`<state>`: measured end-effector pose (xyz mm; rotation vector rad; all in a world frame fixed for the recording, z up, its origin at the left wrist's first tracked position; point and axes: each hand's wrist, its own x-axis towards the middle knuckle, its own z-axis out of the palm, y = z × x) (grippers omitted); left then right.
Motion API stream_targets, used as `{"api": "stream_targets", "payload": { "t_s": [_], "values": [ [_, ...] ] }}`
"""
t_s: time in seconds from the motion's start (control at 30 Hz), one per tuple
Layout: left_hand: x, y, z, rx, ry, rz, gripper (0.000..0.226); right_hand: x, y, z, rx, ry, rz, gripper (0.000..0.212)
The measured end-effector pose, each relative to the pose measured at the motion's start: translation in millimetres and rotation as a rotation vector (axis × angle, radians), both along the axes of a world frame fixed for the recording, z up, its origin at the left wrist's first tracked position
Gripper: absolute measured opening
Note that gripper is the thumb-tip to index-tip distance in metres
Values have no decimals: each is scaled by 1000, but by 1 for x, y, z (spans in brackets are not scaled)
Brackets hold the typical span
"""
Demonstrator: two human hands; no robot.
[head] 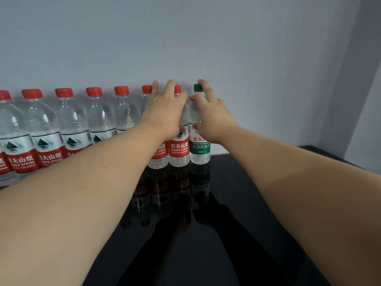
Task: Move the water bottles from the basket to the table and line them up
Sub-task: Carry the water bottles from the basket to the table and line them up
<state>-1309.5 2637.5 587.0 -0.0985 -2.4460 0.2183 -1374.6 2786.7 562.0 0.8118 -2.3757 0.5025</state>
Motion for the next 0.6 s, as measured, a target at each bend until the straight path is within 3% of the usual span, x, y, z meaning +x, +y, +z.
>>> {"api": "stream_targets", "payload": {
  "t_s": [0.1,0.33,0.47,0.6],
  "values": [
    [-1,-2,-3,-33,20,5,75,-1,3,0,12,-4,14,75],
    [-6,-11,-9,-132,96,29,100,1,14,3,14,-6,69,77],
    [2,-13,0,-51,13,3,116,13,21,10,-131,-49,70,71],
    [29,-16,17,-77,-22,42,112,36,37,23,-161,-85,1,67]
  ]
}}
